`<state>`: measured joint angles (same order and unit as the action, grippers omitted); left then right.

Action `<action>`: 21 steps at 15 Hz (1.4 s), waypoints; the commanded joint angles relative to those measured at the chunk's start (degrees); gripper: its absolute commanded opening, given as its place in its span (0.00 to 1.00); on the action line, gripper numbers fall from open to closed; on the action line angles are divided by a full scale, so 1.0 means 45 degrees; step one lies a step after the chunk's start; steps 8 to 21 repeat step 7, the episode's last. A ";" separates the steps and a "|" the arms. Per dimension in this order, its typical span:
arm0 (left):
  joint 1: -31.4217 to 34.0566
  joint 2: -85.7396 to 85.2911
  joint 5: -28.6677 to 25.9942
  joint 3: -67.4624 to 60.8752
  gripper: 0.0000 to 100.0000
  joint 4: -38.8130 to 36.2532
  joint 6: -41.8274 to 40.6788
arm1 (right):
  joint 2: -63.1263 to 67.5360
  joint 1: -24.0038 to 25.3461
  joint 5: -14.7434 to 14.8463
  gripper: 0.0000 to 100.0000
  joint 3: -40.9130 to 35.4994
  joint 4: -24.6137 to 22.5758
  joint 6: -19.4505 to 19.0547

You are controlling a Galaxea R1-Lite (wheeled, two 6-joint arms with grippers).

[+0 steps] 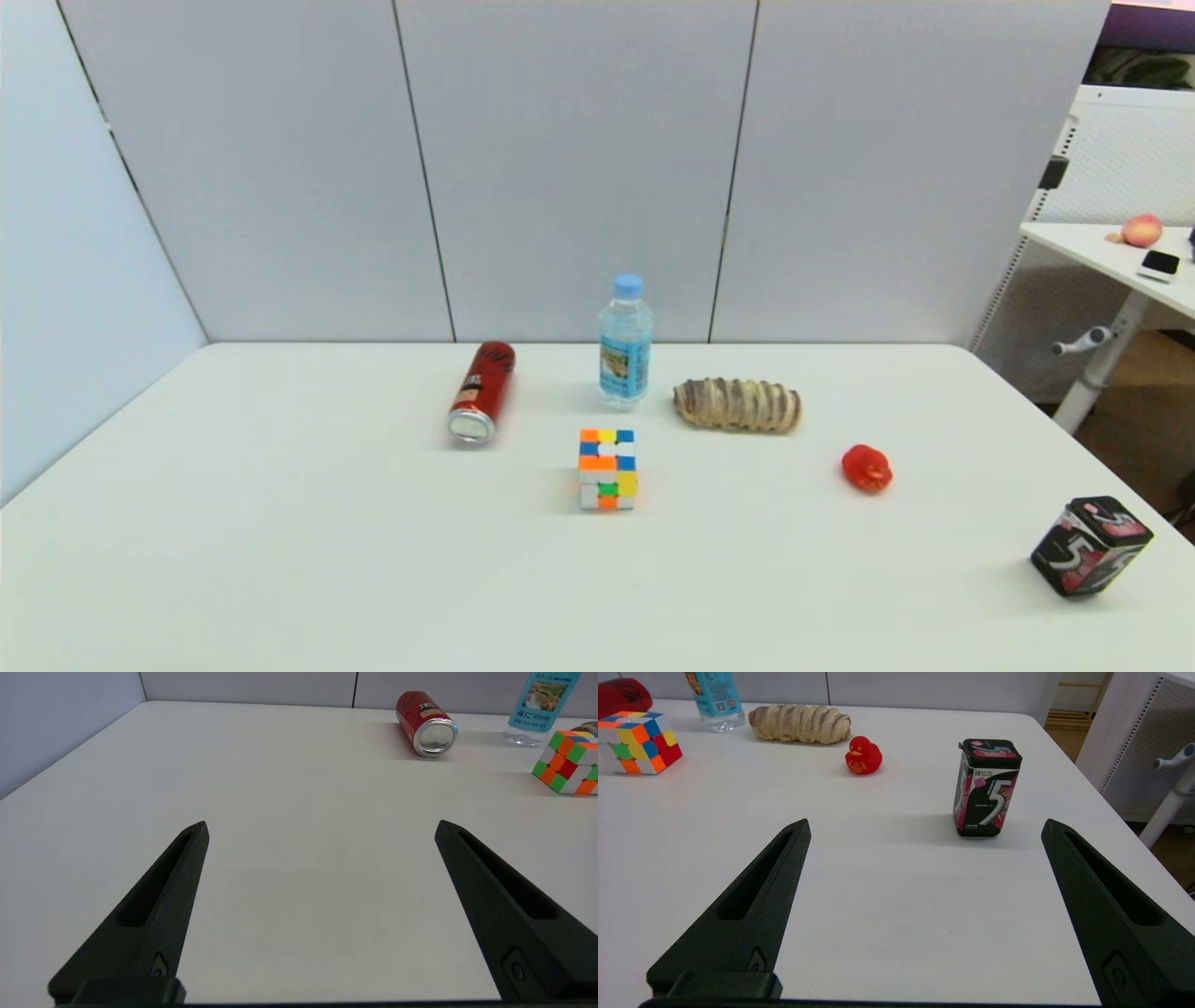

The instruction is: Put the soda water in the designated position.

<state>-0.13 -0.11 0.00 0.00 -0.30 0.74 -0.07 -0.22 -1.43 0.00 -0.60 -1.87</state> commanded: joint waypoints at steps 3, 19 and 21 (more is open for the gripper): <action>0.0010 0.0005 0.0000 0.0000 1.00 -0.0010 0.0011 | 0.0016 0.0010 0.0356 1.00 0.0000 -0.0024 0.0473; 0.0010 0.0005 0.0000 0.0000 1.00 -0.0010 0.0011 | 0.0016 -0.0010 0.0336 1.00 0.0000 -0.0024 0.0512; 0.0010 0.0005 0.0000 0.0000 1.00 -0.0010 0.0011 | 0.0016 -0.0010 0.0336 1.00 0.0000 -0.0024 0.0512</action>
